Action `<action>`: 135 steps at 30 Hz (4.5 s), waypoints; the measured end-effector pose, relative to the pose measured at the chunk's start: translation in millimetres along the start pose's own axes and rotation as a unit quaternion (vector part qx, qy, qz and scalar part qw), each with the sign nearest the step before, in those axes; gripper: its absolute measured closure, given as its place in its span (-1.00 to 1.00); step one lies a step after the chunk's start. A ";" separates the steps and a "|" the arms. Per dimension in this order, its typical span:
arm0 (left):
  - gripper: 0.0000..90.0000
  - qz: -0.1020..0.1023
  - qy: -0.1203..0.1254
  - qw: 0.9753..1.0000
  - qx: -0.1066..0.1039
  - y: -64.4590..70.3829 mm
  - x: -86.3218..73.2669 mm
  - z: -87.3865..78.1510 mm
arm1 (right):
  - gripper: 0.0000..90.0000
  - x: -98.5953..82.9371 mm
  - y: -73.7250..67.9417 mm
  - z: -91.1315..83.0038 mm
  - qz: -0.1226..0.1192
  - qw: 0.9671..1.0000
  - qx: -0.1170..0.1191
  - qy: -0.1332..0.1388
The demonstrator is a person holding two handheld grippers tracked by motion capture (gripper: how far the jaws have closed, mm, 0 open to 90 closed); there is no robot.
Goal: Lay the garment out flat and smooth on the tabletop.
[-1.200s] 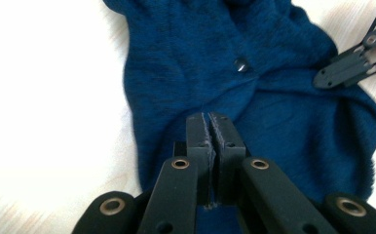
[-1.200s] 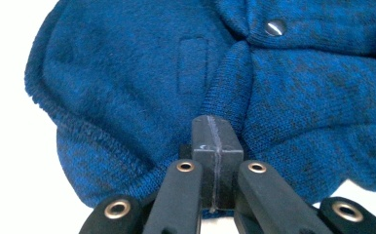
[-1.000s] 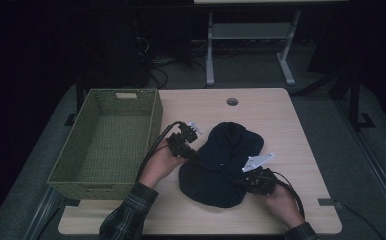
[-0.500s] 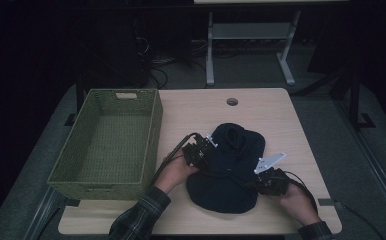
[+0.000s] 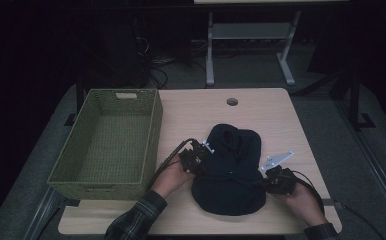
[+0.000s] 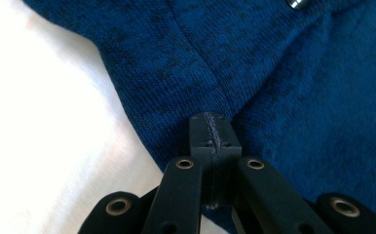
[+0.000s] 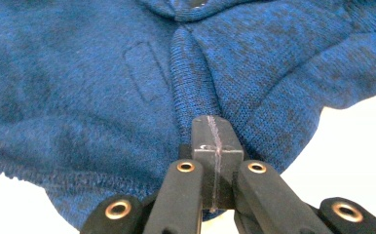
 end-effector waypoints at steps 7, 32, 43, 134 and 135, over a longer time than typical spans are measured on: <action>1.00 0.008 0.008 1.000 -0.008 23.6 -17.6 -6.9 | 1.00 -2.0 -1.0 -1.9 -0.004 1.000 -0.009 0.000; 1.00 -0.018 0.084 0.995 0.053 -4.8 10.0 -8.5 | 1.00 40.5 30.0 19.3 0.000 0.997 -0.050 0.065; 1.00 -0.022 0.058 0.996 0.061 -10.4 -1.4 -0.2 | 1.00 30.7 32.4 24.7 -0.002 0.996 -0.090 0.015; -0.28 -0.074 0.153 0.983 0.064 -103.7 48.9 22.0 | 0.08 79.5 123.3 60.8 0.066 0.992 -0.039 0.101; -0.32 -0.073 0.153 0.983 0.064 -104.1 48.5 22.4 | 0.08 79.2 123.8 61.7 0.063 0.992 -0.039 0.104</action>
Point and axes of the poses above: each handheld gripper's, and its own axes: z roughly forward along the jaws, x roughly out of its top, y roughly to its right, the point moved 8 cm from there along z, roughly forward along the jaws, and after that the axes turned 8 degrees about y, right-handed, at the moved point
